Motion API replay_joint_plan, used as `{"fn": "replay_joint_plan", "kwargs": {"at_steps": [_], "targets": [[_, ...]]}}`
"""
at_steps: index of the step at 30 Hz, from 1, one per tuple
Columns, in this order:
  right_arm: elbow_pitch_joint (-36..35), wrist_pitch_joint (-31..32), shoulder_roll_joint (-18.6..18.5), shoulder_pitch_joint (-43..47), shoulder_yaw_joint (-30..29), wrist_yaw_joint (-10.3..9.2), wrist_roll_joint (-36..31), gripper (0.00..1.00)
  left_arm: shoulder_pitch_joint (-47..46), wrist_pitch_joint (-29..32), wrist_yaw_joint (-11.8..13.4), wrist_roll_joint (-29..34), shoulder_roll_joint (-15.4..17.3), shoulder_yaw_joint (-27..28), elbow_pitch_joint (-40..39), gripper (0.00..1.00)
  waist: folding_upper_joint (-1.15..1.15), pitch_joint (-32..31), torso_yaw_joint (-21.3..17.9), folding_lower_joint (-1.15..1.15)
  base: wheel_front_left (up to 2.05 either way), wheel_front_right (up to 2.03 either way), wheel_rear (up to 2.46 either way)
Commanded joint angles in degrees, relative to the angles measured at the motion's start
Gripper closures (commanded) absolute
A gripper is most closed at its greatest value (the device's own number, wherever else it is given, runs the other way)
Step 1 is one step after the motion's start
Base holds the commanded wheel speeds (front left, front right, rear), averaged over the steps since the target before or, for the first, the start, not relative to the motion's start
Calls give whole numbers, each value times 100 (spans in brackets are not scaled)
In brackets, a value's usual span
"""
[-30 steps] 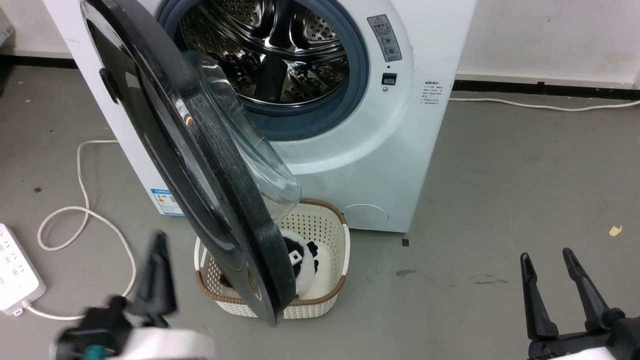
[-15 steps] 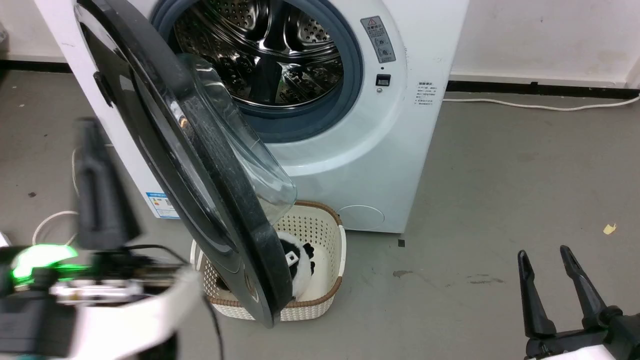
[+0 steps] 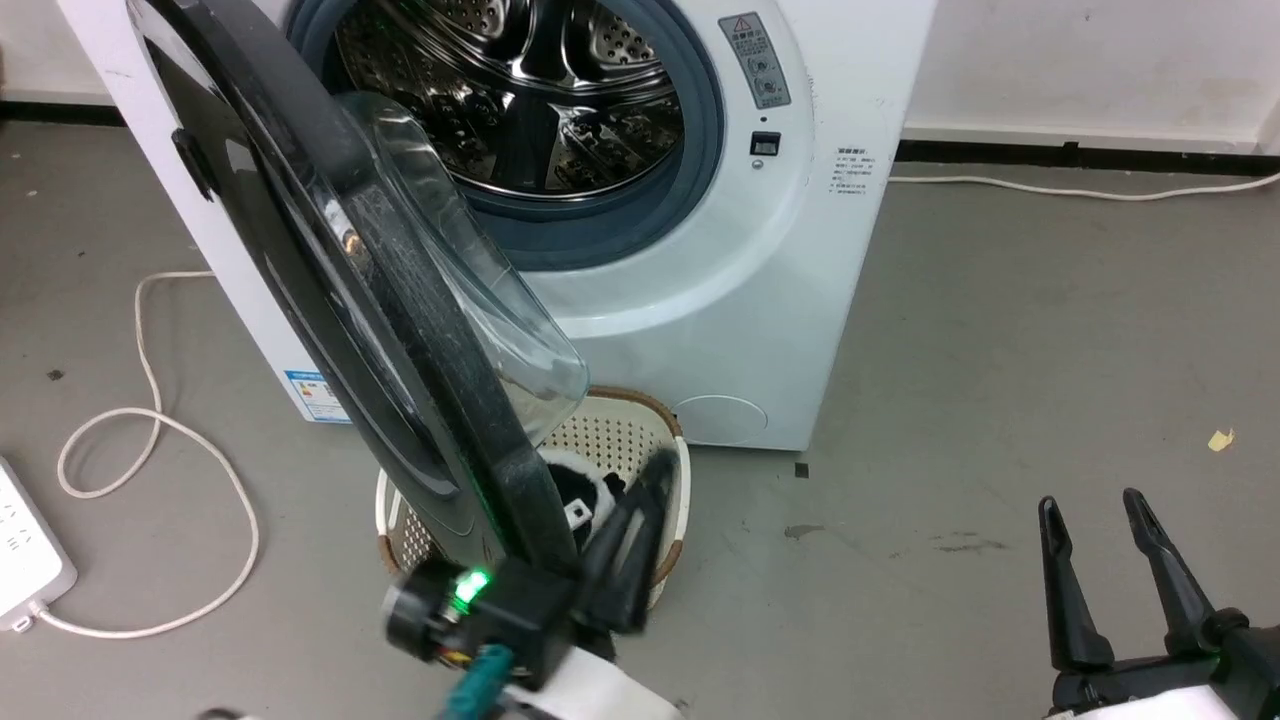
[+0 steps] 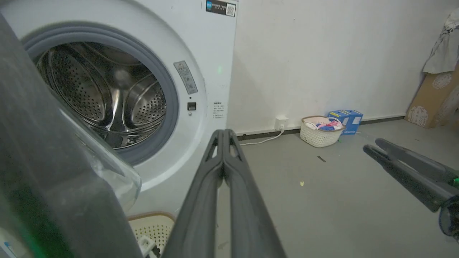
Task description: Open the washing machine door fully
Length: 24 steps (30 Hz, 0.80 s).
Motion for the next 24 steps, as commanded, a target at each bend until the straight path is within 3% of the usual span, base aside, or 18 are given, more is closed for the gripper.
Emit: {"fn": "replay_joint_plan", "kwargs": {"at_steps": [1,7,13,24], "targets": [[11,-25,25,-94,8,5,40,0,76,45,36,-51,14,-58,139,100,0,20,-9,0,0,0,0],[40,-25,25,-128,16,5,82,0,51,-79,332,-247,14,-85,962,100,0,94,-29,0,0,0,0],[58,-25,25,-113,-47,5,97,0,-85,-372,421,-387,25,72,1481,100,0,111,64,0,0,0,0],[104,-25,25,34,0,5,72,0,37,-567,477,-517,102,175,1816,100,0,-130,905,0,0,0,0]]}}
